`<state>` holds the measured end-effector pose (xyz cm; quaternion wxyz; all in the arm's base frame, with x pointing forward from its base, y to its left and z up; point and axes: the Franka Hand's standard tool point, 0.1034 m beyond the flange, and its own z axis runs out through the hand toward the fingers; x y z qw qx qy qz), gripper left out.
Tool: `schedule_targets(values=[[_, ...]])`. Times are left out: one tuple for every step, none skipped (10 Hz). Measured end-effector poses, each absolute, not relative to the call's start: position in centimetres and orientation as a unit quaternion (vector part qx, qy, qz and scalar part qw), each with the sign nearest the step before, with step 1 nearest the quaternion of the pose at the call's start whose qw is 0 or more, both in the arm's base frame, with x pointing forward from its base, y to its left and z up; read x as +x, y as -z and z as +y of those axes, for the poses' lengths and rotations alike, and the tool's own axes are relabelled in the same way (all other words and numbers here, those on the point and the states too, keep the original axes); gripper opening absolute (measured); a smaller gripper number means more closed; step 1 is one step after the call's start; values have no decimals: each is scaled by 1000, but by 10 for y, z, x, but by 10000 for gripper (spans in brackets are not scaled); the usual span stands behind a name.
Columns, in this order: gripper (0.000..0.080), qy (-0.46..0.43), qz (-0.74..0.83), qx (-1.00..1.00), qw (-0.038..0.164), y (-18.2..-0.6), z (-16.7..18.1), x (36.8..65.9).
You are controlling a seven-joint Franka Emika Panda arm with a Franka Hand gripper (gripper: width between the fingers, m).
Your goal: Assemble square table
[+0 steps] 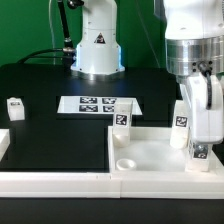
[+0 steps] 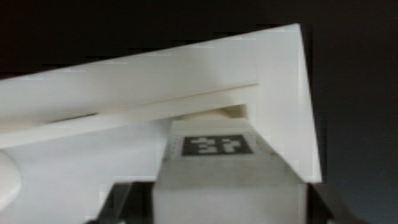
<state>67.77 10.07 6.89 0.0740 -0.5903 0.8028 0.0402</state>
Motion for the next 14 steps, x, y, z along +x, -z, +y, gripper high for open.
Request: schedule_targets(values=[[291,-45,836,-543,73,-69,98,677],[291,-43,845,-528,71,-69,95,677],[291,-40,854,-515,68,-69,94,677],[291,-37,853,-516,66,-70,94,677],[292,-37,851,-519,66,-69,93,676],[292,-38,851,-520,65,-68,93,676],[449,-38,851,-521,64,-68,93,675],[574,-38,850,-521,64,-67,93,675],[574,-36,843,-532,66,-68,91,675],[636,-30,823,-562,68,-75,76,671],[645,-22,816,-573,73,-87,58,666],[645,-18,810,-582,76,-96,45,664],[649,-14,808,-584,78,-102,34,668],[649,-13,808,-583,80,-108,30,675]])
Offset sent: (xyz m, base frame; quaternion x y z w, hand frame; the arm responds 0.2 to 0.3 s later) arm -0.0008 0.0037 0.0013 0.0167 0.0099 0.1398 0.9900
